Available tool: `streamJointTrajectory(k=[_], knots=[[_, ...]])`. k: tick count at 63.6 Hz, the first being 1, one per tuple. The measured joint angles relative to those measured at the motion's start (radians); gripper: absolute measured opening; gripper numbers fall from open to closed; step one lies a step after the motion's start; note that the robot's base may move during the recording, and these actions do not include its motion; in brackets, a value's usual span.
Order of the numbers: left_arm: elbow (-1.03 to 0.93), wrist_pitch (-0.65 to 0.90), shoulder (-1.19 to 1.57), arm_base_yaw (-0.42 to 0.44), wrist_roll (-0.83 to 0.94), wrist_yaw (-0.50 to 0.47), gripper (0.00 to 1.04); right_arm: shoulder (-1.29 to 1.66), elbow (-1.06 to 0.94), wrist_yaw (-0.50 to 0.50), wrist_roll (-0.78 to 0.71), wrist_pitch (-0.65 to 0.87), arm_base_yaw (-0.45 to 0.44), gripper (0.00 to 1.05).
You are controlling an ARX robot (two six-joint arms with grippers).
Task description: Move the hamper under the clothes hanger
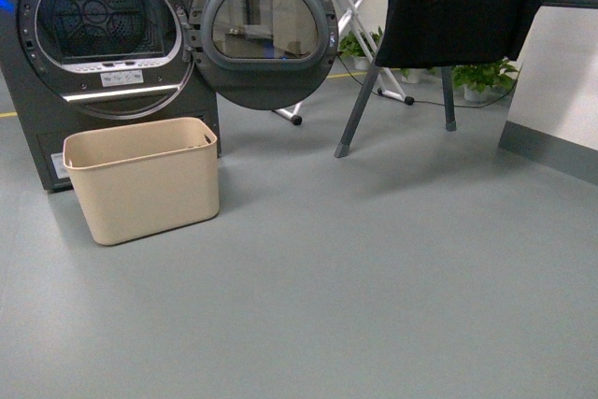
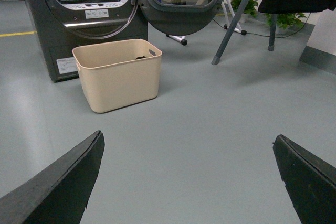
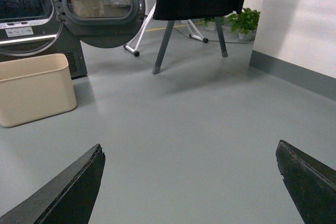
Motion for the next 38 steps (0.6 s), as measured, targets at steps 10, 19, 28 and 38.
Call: streamJointTrajectory(k=[10,19,28,38], knots=[[0.000,0.000,0.000,0.000,0.000,0.001,0.98,0.000,0.000,0.001,0.000,0.000,0.000,0.97],[0.000,0.000,0.001,0.000,0.000,0.000,0.98,0.000,0.000,0.001,0.000,0.000,0.000,0.97],[0.000,0.000,0.003,0.000,0.000,0.005,0.98,0.000,0.000,0.000,0.000,0.001,0.000,0.97],[0.000,0.000,0.002,0.000,0.000,0.003,0.98,0.000,0.000,0.001,0.000,0.000,0.000,0.97]])
